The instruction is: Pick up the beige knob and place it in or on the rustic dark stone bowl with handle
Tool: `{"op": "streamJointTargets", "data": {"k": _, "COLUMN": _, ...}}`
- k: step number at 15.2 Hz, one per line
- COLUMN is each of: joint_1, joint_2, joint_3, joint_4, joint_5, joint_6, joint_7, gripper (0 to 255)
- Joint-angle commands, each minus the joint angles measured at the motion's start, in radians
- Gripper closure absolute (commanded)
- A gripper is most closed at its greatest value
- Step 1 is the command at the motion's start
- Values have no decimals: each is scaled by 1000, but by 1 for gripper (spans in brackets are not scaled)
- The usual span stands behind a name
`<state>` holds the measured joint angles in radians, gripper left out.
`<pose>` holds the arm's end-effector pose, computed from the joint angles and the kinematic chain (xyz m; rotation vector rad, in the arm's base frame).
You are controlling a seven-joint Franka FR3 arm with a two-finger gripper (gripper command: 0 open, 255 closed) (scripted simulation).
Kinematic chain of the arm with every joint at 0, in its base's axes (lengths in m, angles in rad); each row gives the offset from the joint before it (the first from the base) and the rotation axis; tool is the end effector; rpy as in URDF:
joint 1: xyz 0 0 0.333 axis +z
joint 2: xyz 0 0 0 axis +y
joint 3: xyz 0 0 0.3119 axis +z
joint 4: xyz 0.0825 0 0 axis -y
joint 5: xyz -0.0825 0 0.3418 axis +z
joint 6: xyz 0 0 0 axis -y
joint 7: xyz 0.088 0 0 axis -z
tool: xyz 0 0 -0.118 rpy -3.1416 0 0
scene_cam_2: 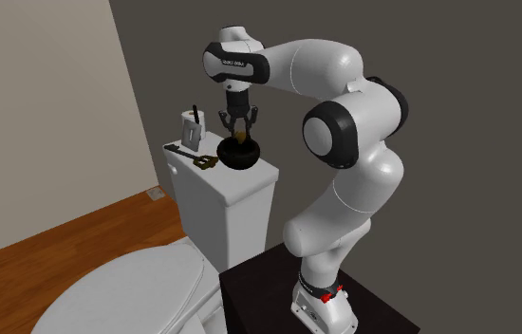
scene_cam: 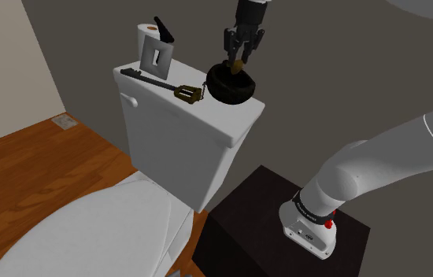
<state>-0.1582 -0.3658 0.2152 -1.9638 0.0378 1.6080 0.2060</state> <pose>0.3992 0.0425 0.6057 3.0930 -0.2544 0.0110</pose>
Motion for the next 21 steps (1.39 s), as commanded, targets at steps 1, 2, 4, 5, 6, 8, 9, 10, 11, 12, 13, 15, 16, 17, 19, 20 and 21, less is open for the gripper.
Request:
{"op": "streamJointTargets", "data": {"k": 1, "joint_1": 0, "joint_2": -2, "joint_3": -1, "joint_4": -16, "joint_5": 0, "joint_6": 14, "joint_7": -1, "gripper": 255}}
{"op": "streamJointTargets", "data": {"k": 2, "joint_1": 0, "joint_2": -2, "joint_3": -1, "joint_4": -16, "joint_5": 0, "joint_6": 14, "joint_7": -1, "gripper": 255}}
{"op": "streamJointTargets", "data": {"k": 4, "joint_1": 0, "joint_2": -2, "joint_3": -1, "joint_4": -16, "joint_5": 0, "joint_6": 14, "joint_7": -1, "gripper": 255}}
{"op": "streamJointTargets", "data": {"k": 5, "joint_1": 0, "joint_2": -2, "joint_3": -1, "joint_4": -16, "joint_5": 0, "joint_6": 14, "joint_7": -1, "gripper": 255}}
{"op": "streamJointTargets", "data": {"k": 6, "joint_1": 0, "joint_2": -2, "joint_3": -1, "joint_4": -16, "joint_5": 0, "joint_6": 14, "joint_7": -1, "gripper": 255}}
{"op": "streamJointTargets", "data": {"k": 8, "joint_1": 0, "joint_2": -2, "joint_3": -1, "joint_4": -16, "joint_5": 0, "joint_6": 14, "joint_7": -1, "gripper": 255}}
{"op": "streamJointTargets", "data": {"k": 9, "joint_1": 0, "joint_2": -2, "joint_3": -1, "joint_4": -16, "joint_5": 0, "joint_6": 14, "joint_7": -1, "gripper": 0}}
{"op": "streamJointTargets", "data": {"k": 10, "joint_1": 0, "joint_2": -2, "joint_3": -1, "joint_4": -16, "joint_5": 0, "joint_6": 14, "joint_7": -1, "gripper": 0}}
{"op": "streamJointTargets", "data": {"k": 11, "joint_1": 0, "joint_2": -2, "joint_3": -1, "joint_4": -16, "joint_5": 0, "joint_6": 14, "joint_7": -1, "gripper": 0}}
{"op": "streamJointTargets", "data": {"k": 12, "joint_1": 0, "joint_2": -2, "joint_3": -1, "joint_4": -16, "joint_5": 0, "joint_6": 14, "joint_7": -1, "gripper": 0}}
{"op": "streamJointTargets", "data": {"k": 13, "joint_1": 0, "joint_2": -2, "joint_3": -1, "joint_4": -16, "joint_5": 0, "joint_6": 14, "joint_7": -1, "gripper": 0}}
{"op": "streamJointTargets", "data": {"k": 15, "joint_1": -1, "joint_2": 5, "joint_3": 0, "joint_4": 25, "joint_5": -1, "joint_6": -19, "joint_7": 0, "gripper": 0}}
{"op": "streamJointTargets", "data": {"k": 16, "joint_1": -2, "joint_2": 14, "joint_3": 0, "joint_4": 67, "joint_5": -3, "joint_6": -53, "joint_7": 1, "gripper": 0}}
{"op": "streamJointTargets", "data": {"k": 17, "joint_1": -2, "joint_2": 24, "joint_3": 0, "joint_4": 111, "joint_5": -5, "joint_6": -87, "joint_7": 3, "gripper": 0}}
{"op": "streamJointTargets", "data": {"k": 19, "joint_1": -3, "joint_2": 33, "joint_3": 1, "joint_4": 147, "joint_5": -6, "joint_6": -114, "joint_7": 4, "gripper": 0}}
{"op": "streamJointTargets", "data": {"k": 20, "joint_1": -3, "joint_2": 33, "joint_3": 1, "joint_4": 146, "joint_5": -6, "joint_6": -114, "joint_7": 4, "gripper": 0}}
{"op": "streamJointTargets", "data": {"k": 21, "joint_1": -3, "joint_2": 33, "joint_3": 1, "joint_4": 147, "joint_5": -6, "joint_6": -114, "joint_7": 4, "gripper": 0}}
